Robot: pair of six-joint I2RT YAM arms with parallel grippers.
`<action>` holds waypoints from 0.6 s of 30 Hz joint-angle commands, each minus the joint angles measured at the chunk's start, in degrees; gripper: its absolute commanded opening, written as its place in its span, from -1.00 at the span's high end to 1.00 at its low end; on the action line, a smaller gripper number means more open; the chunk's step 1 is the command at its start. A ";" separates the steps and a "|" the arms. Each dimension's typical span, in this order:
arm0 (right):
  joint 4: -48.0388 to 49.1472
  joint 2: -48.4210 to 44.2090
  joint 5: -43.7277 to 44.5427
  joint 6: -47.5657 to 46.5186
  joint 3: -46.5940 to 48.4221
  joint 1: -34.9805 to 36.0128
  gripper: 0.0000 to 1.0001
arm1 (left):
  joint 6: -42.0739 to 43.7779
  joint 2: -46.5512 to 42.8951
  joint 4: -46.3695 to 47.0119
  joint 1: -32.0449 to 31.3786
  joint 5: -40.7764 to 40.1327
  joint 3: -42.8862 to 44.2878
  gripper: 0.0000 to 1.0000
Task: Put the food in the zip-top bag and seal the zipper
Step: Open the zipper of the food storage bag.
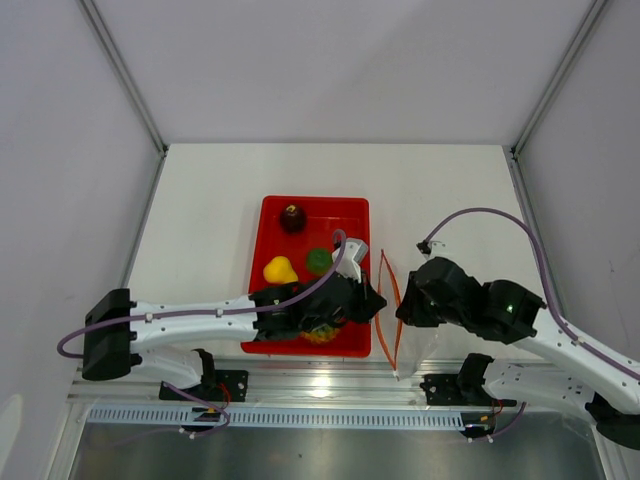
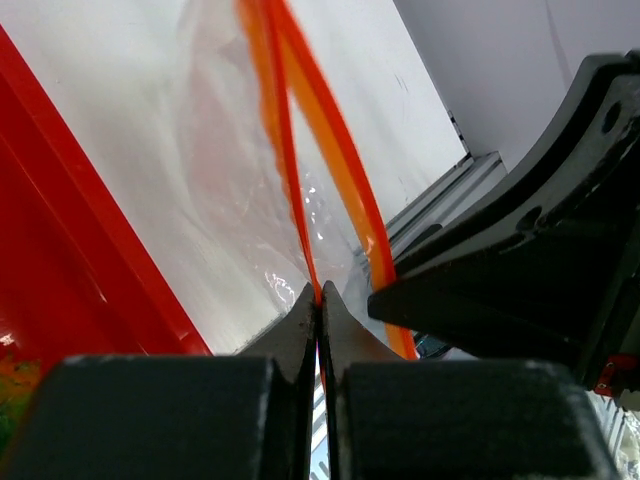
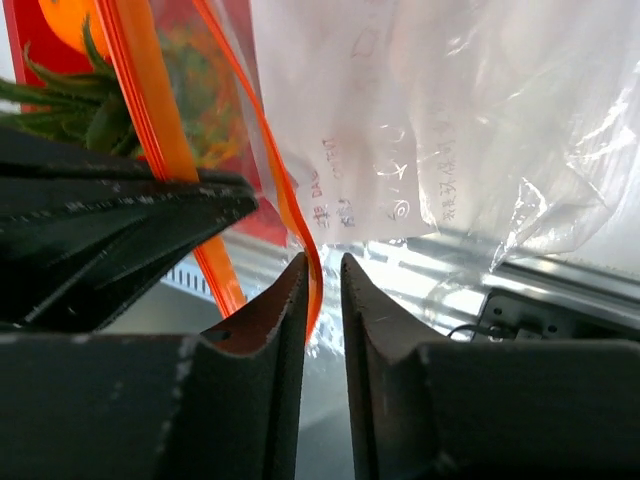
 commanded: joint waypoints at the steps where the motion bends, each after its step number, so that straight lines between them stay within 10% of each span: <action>1: 2.65 0.50 4.78 -3.19 0.01 -1.58 0.60 | -0.07 1.09 1.01 0.34 -0.15 2.74 0.99; 11: 10.65 0.95 -6.30 -5.66 -3.50 -3.17 0.56 | 1.25 2.23 1.01 0.60 1.52 4.05 0.99; 18: 5.82 -0.98 -0.42 -4.51 -3.24 -3.43 1.00 | 3.09 -1.00 2.05 1.57 2.92 1.69 0.99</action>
